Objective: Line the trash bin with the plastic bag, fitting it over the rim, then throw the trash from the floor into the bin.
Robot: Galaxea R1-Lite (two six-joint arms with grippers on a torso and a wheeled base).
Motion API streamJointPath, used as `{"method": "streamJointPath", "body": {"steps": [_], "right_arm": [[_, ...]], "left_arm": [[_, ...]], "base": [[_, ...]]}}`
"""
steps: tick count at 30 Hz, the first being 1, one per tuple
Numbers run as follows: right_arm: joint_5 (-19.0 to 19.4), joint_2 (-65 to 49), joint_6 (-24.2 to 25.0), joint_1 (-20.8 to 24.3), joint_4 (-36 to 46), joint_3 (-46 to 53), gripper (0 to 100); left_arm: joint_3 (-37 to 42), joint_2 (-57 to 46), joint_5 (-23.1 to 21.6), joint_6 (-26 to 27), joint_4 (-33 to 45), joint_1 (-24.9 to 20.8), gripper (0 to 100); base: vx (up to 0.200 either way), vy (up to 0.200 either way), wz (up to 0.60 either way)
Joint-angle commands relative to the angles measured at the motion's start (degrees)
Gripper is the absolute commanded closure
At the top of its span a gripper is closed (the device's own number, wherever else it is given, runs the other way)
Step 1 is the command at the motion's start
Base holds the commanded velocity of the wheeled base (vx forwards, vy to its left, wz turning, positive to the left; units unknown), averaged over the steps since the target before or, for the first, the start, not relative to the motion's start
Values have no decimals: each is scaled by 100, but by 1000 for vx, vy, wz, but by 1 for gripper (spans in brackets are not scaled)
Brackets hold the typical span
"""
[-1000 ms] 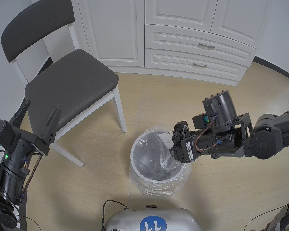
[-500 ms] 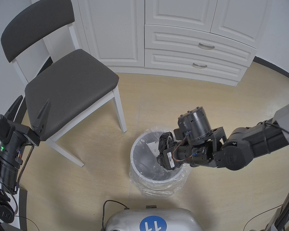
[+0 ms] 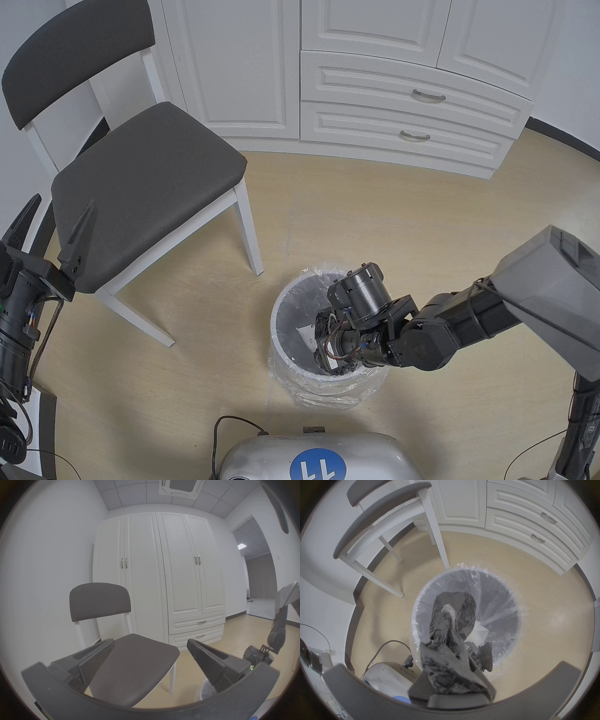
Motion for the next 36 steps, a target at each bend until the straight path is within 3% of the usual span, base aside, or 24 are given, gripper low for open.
{"method": "streamJointPath", "body": {"steps": [1, 19, 24, 25, 36], "right_arm": [[-3, 613, 41, -42, 1, -321, 100], [-65, 1167, 190, -121, 1, -936, 100], [-337, 991, 164, -77, 54, -927, 100], [-355, 938, 155, -77, 62, -918, 0], [-364, 375, 138, -42, 54, -857, 0]], "left_arm": [[11, -56, -23, -30, 1, -22, 0], [-16, -56, -32, -39, 1, -22, 0], [-24, -74, -23, -39, 1, -4, 0], [-24, -74, -23, -39, 1, -4, 0], [-7, -65, -23, -39, 1, -4, 0]], "base": [[0, 0, 0], [0, 0, 0], [0, 0, 0], [0, 0, 0], [0, 0, 0]]}}
